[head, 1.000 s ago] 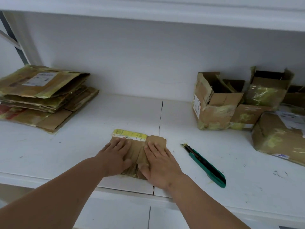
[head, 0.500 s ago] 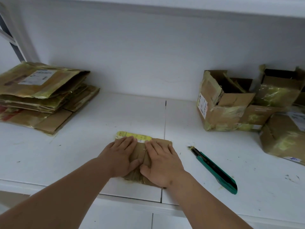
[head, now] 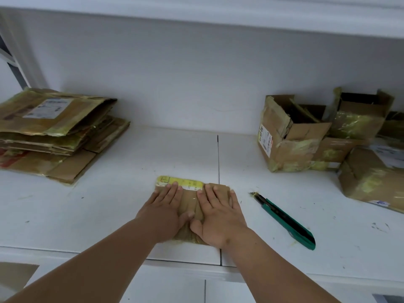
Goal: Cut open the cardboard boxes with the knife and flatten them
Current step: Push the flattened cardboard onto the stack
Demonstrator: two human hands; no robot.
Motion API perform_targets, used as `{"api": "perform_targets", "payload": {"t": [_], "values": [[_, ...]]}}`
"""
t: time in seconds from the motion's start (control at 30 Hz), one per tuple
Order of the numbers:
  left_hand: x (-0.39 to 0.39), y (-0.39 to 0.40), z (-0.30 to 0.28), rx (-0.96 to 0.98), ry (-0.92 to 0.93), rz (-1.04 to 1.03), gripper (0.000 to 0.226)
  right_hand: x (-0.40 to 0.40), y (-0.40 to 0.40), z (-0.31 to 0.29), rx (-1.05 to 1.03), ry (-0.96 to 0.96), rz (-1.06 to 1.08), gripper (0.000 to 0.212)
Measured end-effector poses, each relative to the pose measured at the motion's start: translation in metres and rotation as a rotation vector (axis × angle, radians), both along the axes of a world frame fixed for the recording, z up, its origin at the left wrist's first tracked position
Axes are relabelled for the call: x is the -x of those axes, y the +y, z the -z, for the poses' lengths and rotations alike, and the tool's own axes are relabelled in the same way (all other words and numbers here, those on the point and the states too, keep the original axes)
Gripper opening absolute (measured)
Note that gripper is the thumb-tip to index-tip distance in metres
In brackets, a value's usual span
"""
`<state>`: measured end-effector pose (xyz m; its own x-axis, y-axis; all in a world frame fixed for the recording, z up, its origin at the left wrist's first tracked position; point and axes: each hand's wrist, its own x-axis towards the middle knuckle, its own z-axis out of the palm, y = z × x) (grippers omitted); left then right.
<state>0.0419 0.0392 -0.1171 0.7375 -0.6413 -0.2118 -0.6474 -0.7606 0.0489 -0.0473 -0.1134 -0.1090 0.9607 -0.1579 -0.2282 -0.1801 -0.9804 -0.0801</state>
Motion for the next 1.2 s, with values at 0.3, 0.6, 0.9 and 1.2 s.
{"api": "perform_targets", "payload": {"t": [0.3, 0.6, 0.9, 1.2], "values": [[0.008, 0.017, -0.006, 0.003, 0.087, 0.027, 0.137, 0.01, 0.011, 0.0, -0.049, 0.009, 0.124, 0.093], [0.006, 0.018, -0.012, -0.053, 0.084, 0.08, 0.145, 0.013, 0.0, -0.018, -0.133, 0.05, 0.112, 0.074], [0.018, 0.015, -0.024, -0.135, 0.031, 0.035, 0.062, 0.007, -0.017, -0.017, -0.144, -0.122, 0.186, 0.062], [0.021, 0.024, -0.027, -0.129, -0.074, -0.198, 0.053, -0.002, -0.023, -0.024, -0.291, -0.106, 0.265, 0.051]]}}
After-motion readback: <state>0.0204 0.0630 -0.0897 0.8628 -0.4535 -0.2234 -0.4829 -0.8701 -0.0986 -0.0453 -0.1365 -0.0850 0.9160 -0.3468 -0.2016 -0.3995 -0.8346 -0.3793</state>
